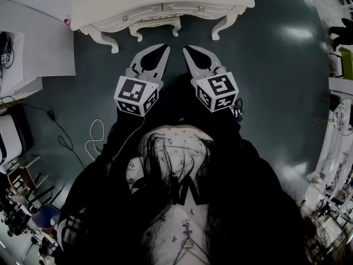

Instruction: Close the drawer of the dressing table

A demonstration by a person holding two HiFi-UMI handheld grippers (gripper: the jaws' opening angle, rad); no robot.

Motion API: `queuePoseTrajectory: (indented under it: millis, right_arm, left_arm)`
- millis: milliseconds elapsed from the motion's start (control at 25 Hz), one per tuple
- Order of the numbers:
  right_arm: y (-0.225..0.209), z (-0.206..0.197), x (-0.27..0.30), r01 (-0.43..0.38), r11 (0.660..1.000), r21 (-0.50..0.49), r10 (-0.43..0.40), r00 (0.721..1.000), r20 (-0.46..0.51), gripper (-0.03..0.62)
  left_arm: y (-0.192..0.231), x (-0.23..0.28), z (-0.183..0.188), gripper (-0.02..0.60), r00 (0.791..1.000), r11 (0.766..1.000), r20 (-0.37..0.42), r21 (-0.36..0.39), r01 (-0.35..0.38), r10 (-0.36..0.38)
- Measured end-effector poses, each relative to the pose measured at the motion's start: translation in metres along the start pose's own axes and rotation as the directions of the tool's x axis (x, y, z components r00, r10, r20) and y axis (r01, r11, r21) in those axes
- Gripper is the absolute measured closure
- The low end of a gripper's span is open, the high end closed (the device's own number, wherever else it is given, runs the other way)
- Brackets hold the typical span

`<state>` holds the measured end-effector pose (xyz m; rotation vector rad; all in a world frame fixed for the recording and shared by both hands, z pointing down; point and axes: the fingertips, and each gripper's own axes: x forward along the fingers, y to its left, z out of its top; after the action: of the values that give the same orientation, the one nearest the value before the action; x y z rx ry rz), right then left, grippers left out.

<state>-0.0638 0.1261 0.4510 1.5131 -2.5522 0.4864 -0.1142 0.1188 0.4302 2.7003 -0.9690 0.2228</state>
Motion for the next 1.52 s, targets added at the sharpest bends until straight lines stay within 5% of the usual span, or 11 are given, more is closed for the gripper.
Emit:
queuePoseTrajectory:
  millis: [1520]
  right_arm:
    - [0.021, -0.005, 0.016, -0.077, 0.992, -0.1, 0.073, 0.997, -0.038, 0.586]
  left_arm:
    - [0.008, -0.009, -0.002, 0.581, 1.0, 1.0, 0.0, 0.017, -0.024, 0.024]
